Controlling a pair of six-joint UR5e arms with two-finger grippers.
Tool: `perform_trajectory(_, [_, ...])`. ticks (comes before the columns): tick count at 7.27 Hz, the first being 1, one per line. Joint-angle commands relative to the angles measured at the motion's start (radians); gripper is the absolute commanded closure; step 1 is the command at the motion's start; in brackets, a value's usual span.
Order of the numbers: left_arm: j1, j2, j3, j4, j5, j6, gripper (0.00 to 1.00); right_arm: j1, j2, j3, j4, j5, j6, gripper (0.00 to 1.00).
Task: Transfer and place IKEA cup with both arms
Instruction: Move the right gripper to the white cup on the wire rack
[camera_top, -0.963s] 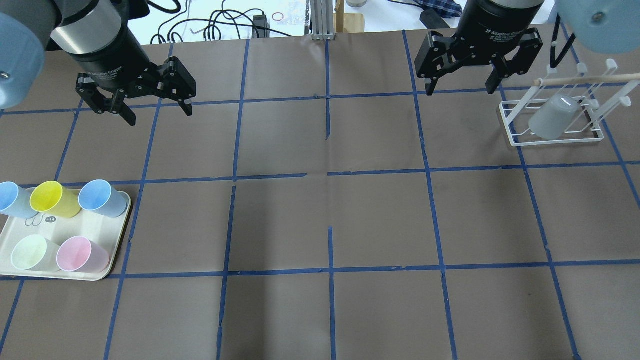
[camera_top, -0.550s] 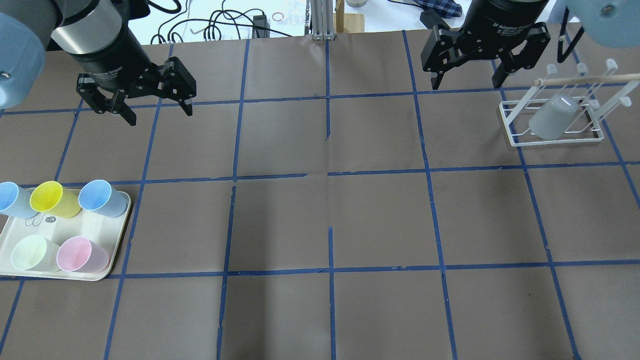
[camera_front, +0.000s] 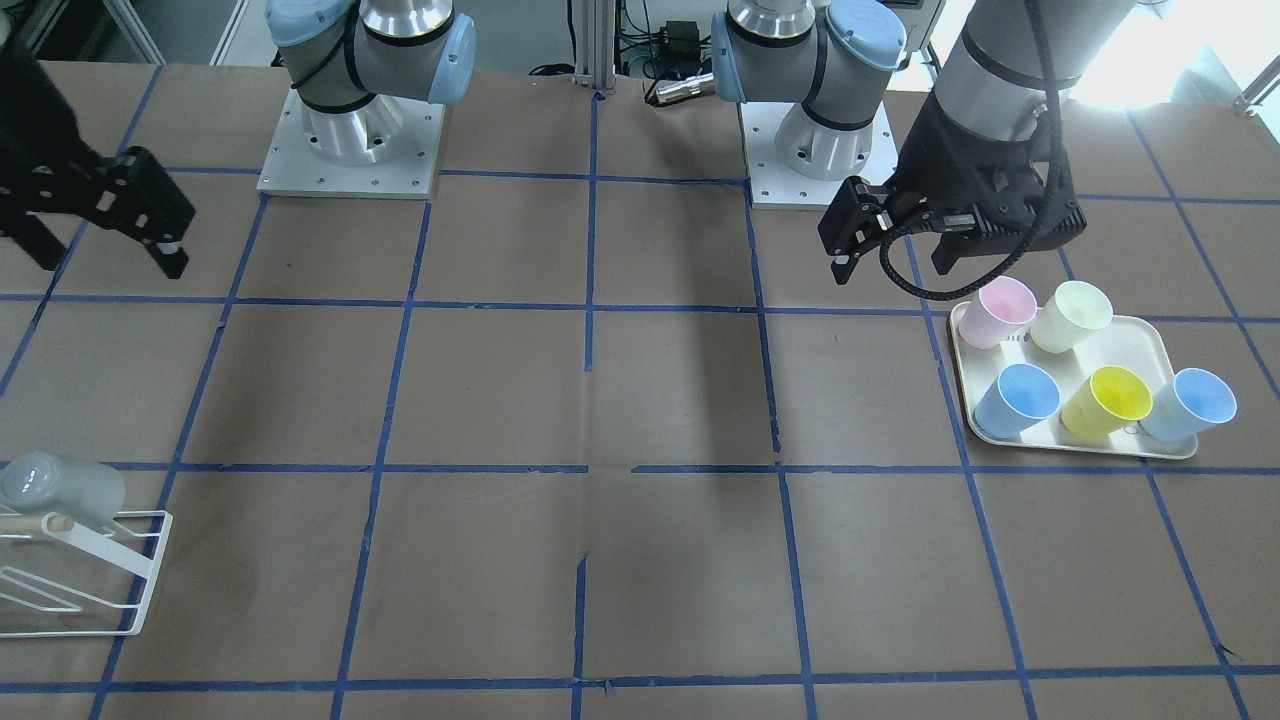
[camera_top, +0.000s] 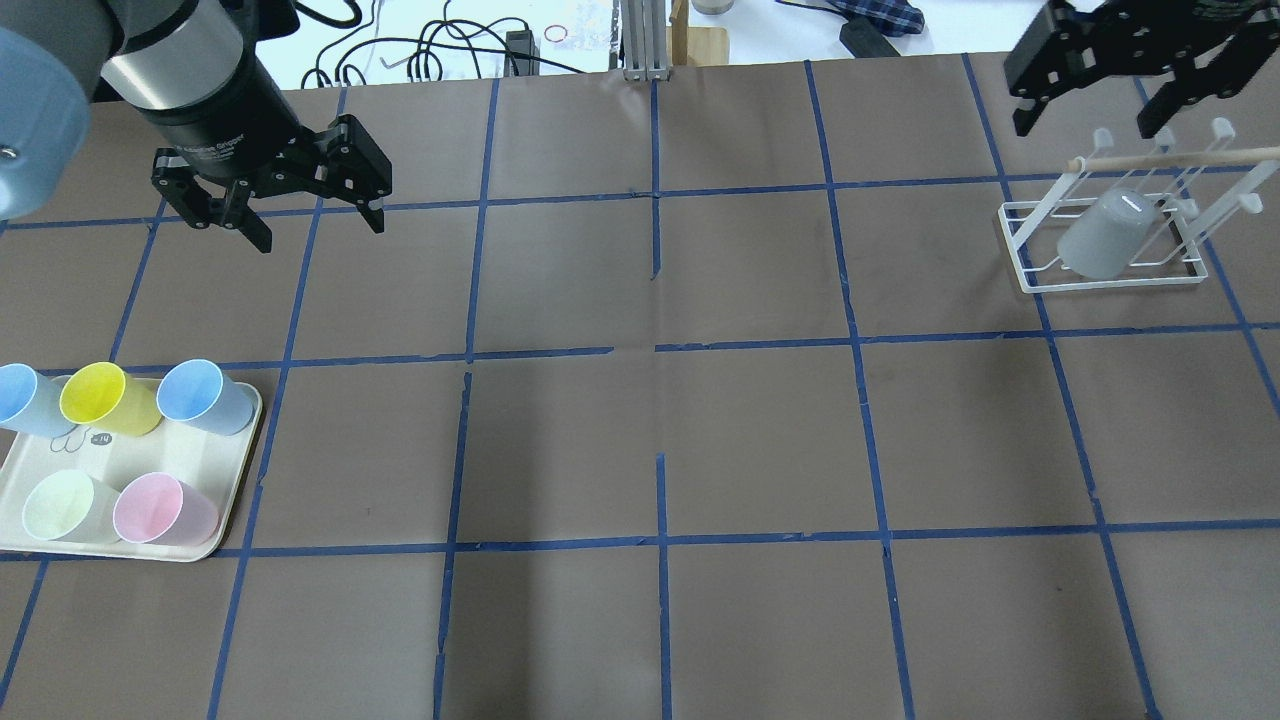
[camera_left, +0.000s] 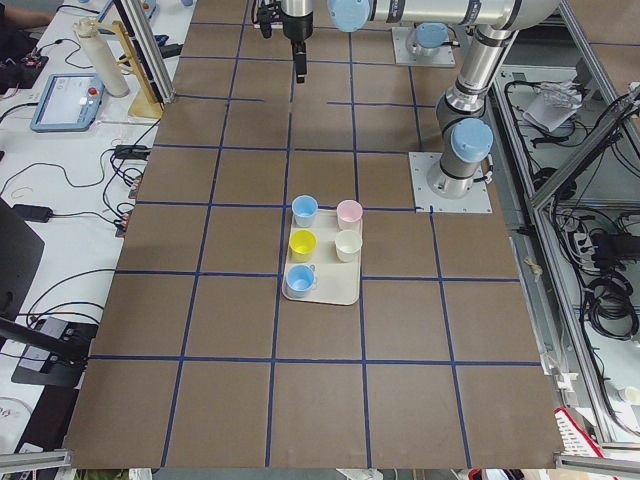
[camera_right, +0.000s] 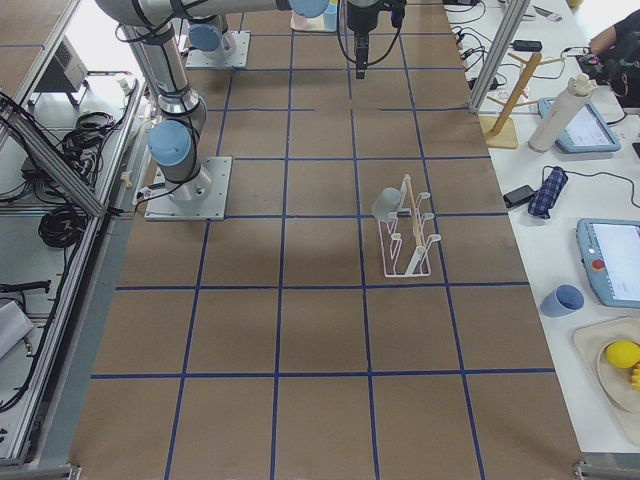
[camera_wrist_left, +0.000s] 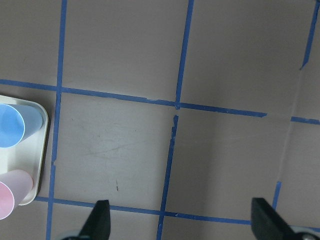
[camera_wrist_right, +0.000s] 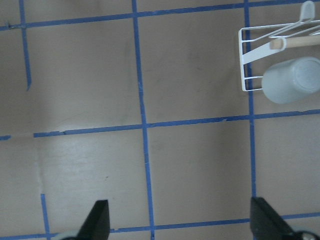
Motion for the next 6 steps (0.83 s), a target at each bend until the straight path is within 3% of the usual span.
perform_trajectory(1, [0.001,0.008,-0.009,0.0,-0.024,0.0,0.0,-0.137,0.054,0.035,-0.06,-0.001,-0.176,0.0])
perform_trajectory(2, [0.001,0.006,-0.006,0.002,-0.025,-0.002,0.0,-0.139,0.109,0.061,-0.115,-0.05,-0.181,0.0])
perform_trajectory(4, [0.0,0.008,-0.01,0.002,-0.024,0.0,0.0,-0.138,0.235,0.098,-0.361,-0.067,-0.198,0.0])
perform_trajectory(6, [0.0,0.008,-0.01,0.002,-0.025,0.0,0.0,-0.138,0.344,0.102,-0.457,-0.062,-0.251,0.0])
